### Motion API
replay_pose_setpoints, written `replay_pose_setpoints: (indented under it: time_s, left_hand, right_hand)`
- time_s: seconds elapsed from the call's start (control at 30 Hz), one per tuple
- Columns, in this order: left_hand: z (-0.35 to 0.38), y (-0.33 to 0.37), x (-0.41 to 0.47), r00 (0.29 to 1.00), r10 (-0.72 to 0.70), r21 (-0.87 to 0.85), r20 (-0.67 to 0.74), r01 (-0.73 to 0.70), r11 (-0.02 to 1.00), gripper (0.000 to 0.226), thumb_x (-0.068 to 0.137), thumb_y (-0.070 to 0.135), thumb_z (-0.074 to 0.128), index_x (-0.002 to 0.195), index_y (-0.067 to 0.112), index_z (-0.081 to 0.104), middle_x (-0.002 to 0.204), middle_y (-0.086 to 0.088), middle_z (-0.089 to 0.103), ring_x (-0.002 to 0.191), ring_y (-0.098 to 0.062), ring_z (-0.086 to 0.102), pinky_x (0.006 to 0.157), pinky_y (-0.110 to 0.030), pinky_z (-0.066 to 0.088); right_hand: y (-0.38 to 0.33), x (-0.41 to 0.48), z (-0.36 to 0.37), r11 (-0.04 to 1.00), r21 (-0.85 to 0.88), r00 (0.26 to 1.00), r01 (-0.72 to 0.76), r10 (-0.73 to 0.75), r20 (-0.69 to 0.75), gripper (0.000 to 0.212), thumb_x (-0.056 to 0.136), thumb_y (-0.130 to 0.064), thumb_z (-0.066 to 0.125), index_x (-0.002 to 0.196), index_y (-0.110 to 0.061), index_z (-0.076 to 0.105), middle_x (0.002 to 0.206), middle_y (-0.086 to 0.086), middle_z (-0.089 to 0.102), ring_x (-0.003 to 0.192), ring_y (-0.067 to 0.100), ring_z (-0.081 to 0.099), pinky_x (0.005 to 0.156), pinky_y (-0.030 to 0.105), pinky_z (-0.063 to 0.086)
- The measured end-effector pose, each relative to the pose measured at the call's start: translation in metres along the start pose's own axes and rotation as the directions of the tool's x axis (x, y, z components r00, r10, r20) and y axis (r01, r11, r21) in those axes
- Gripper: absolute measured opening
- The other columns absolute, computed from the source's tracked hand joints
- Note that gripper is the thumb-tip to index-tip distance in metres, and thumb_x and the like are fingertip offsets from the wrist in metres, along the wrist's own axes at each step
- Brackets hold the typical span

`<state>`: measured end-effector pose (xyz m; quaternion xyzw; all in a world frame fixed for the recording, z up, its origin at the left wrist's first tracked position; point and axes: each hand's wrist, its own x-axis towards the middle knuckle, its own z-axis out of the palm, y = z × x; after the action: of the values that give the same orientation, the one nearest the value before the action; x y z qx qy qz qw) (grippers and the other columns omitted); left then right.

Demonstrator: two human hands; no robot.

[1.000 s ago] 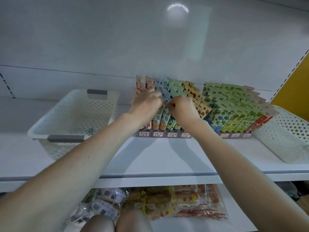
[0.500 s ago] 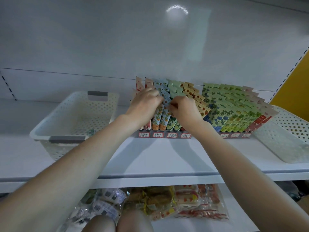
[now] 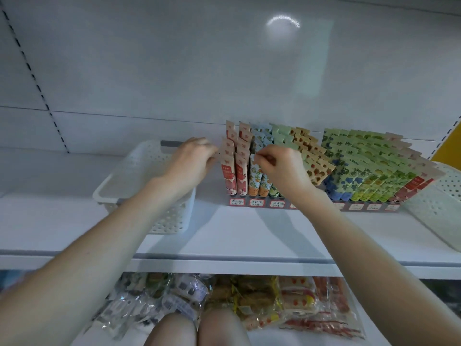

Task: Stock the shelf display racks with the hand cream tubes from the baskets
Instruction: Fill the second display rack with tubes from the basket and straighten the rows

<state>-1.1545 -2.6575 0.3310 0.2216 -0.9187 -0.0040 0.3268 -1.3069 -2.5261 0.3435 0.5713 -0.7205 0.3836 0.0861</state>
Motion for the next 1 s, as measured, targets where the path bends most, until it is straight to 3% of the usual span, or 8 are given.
replay_pose_setpoints:
  time_s: [0.13, 0.27, 0.37, 0.43, 0.67, 0.8, 1.0]
  left_hand:
    - [0.008, 0.0, 0.009, 0.997, -0.036, 0.017, 0.07, 0.035, 0.999, 0.018, 0.089, 0.01, 0.054, 0.096, -0.001, 0.066, 0.094, -0.018, 0.062, 0.095, -0.035, 0.056, 0.077, -0.041, 0.044]
    - [0.013, 0.004, 0.013, 0.997, -0.018, 0.002, 0.069, 0.018, 1.0, 0.02, 0.091, 0.011, 0.054, 0.103, 0.013, 0.07, 0.095, -0.013, 0.065, 0.094, -0.033, 0.058, 0.076, -0.039, 0.046]
    - [0.012, 0.007, 0.016, 0.998, -0.026, -0.002, 0.065, 0.026, 1.0, 0.021, 0.091, 0.01, 0.054, 0.101, 0.013, 0.072, 0.095, -0.013, 0.065, 0.094, -0.033, 0.058, 0.073, -0.035, 0.043]
    - [0.011, 0.01, 0.018, 0.998, -0.027, 0.006, 0.061, 0.027, 1.0, 0.019, 0.091, 0.011, 0.053, 0.094, 0.008, 0.071, 0.092, -0.013, 0.063, 0.093, -0.033, 0.057, 0.068, -0.032, 0.037]
    - [0.014, 0.017, 0.024, 0.996, -0.032, -0.066, 0.089, 0.038, 0.997, 0.016, 0.086, 0.008, 0.053, 0.088, 0.005, 0.068, 0.095, -0.011, 0.064, 0.094, -0.03, 0.057, 0.071, -0.034, 0.044]
    - [0.013, 0.026, 0.026, 0.995, -0.05, -0.128, 0.087, 0.061, 0.99, 0.018, 0.088, 0.009, 0.053, 0.094, 0.004, 0.069, 0.102, -0.014, 0.063, 0.099, -0.029, 0.055, 0.068, -0.025, 0.032]
    - [0.021, 0.017, 0.026, 0.993, -0.054, -0.104, 0.102, 0.065, 0.992, 0.015, 0.085, 0.008, 0.054, 0.085, 0.002, 0.068, 0.094, -0.013, 0.064, 0.093, -0.031, 0.057, 0.071, -0.034, 0.044]
  right_hand:
    - [-0.006, 0.014, 0.014, 0.995, -0.104, 0.996, -0.003, 0.013, 0.093, 0.022, 0.09, -0.016, 0.055, 0.086, 0.002, 0.067, 0.081, 0.015, 0.068, 0.075, 0.031, 0.063, 0.069, 0.042, 0.054]
    - [-0.014, 0.024, 0.02, 0.961, -0.276, 0.985, 0.003, 0.045, 0.165, 0.025, 0.091, -0.024, 0.053, 0.091, -0.001, 0.063, 0.086, 0.012, 0.065, 0.08, 0.031, 0.06, 0.064, 0.034, 0.05]
    - [-0.015, 0.03, 0.026, 0.931, -0.365, 0.981, 0.02, 0.053, 0.188, 0.015, 0.092, -0.014, 0.049, 0.087, -0.006, 0.059, 0.084, 0.01, 0.059, 0.079, 0.029, 0.055, 0.059, 0.028, 0.036]
    - [-0.012, 0.032, 0.029, 0.914, -0.404, 0.979, 0.024, 0.06, 0.194, 0.017, 0.09, -0.004, 0.045, 0.09, -0.006, 0.062, 0.089, 0.011, 0.063, 0.084, 0.03, 0.058, 0.059, 0.028, 0.035]
    - [0.002, 0.035, 0.026, 0.904, -0.423, 0.974, 0.056, 0.044, 0.224, 0.021, 0.088, 0.003, 0.042, 0.093, -0.002, 0.062, 0.092, 0.012, 0.064, 0.083, 0.03, 0.058, 0.059, 0.028, 0.034]
    - [0.01, 0.035, 0.029, 0.891, -0.448, 0.975, 0.075, 0.03, 0.222, 0.022, 0.089, 0.004, 0.043, 0.096, -0.004, 0.062, 0.094, 0.012, 0.064, 0.083, 0.029, 0.06, 0.059, 0.029, 0.039]
    - [0.011, 0.034, 0.031, 0.879, -0.466, 0.978, 0.101, -0.002, 0.207, 0.023, 0.09, 0.003, 0.043, 0.101, -0.005, 0.061, 0.097, 0.011, 0.064, 0.086, 0.029, 0.06, 0.06, 0.029, 0.036]
